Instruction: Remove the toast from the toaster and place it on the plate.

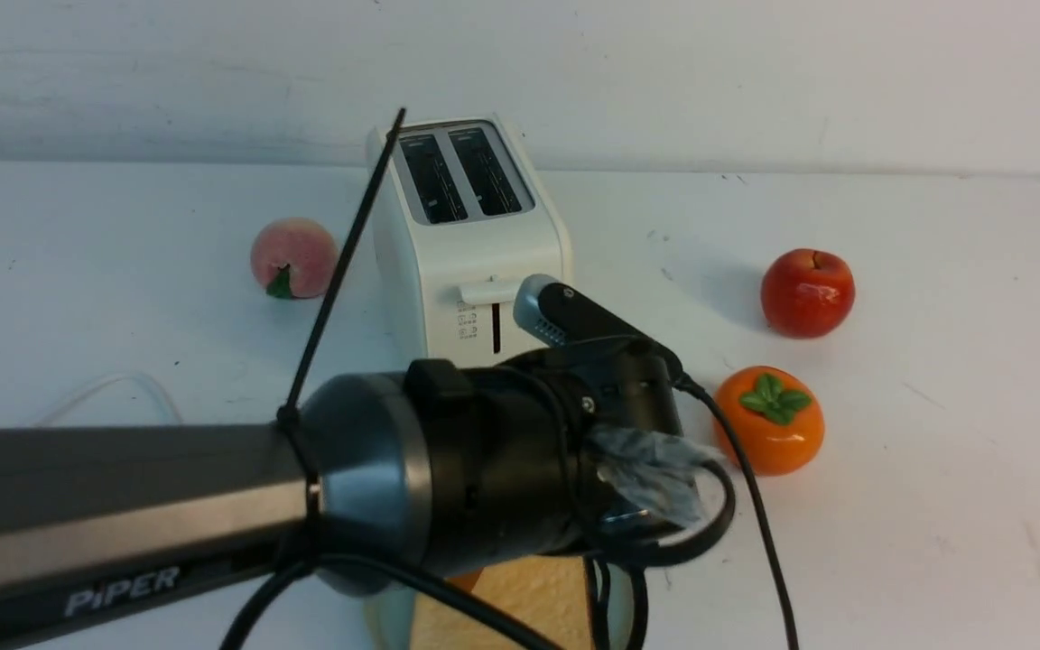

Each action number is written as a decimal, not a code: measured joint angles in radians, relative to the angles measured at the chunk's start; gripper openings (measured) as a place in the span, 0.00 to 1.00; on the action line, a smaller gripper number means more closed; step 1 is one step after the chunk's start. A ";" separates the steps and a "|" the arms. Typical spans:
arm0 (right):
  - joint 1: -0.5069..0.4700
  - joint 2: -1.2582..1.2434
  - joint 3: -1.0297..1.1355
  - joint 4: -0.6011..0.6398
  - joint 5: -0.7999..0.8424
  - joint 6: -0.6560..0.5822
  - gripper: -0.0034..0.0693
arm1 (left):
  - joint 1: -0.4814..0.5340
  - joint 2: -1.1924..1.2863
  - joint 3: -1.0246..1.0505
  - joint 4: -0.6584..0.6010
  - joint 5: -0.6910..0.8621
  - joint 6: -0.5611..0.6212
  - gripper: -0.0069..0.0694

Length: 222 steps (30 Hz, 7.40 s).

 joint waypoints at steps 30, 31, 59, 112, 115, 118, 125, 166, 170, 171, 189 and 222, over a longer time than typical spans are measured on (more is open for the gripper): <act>0.000 0.000 0.000 0.000 0.000 0.005 0.18 | -0.002 0.063 -0.045 0.011 0.042 -0.007 0.24; 0.000 0.000 0.000 0.000 0.000 0.005 0.18 | -0.003 0.066 -0.045 0.017 0.046 -0.007 0.24; 0.000 0.000 0.000 0.001 0.001 0.005 0.20 | -0.002 0.044 -0.067 0.073 0.174 -0.008 0.24; 0.000 0.000 0.000 0.006 0.011 0.005 0.23 | -0.003 0.150 -0.509 -0.219 0.238 0.243 0.57; 0.000 -0.006 -0.002 0.007 0.006 0.005 0.21 | -0.003 0.132 -0.584 -0.234 0.240 0.307 0.32; 0.000 -0.035 -0.021 0.039 0.050 0.005 0.13 | -0.003 0.068 -0.610 -0.268 0.248 0.375 0.08; 0.000 -0.191 -0.042 0.121 0.205 0.005 0.02 | 0.051 -0.174 -0.573 -0.306 0.264 0.444 0.07; 0.000 -0.343 0.383 0.104 -0.381 0.079 0.06 | 0.222 -0.459 -0.221 -0.385 0.262 0.389 0.07; -0.025 -0.410 0.457 0.105 -0.382 0.079 0.06 | 0.222 -0.458 -0.221 -0.391 0.270 0.389 0.07; -0.049 -0.426 0.477 0.106 -0.381 0.079 0.06 | 0.222 -0.458 -0.221 -0.391 0.270 0.389 0.07; -0.477 -0.501 0.637 0.113 -0.335 0.079 0.09 | 0.223 -0.458 -0.221 -0.281 0.262 0.389 0.07; -0.499 -0.501 0.644 0.063 -0.369 -0.018 0.15 | 0.223 -0.458 -0.221 -0.216 0.269 0.389 0.07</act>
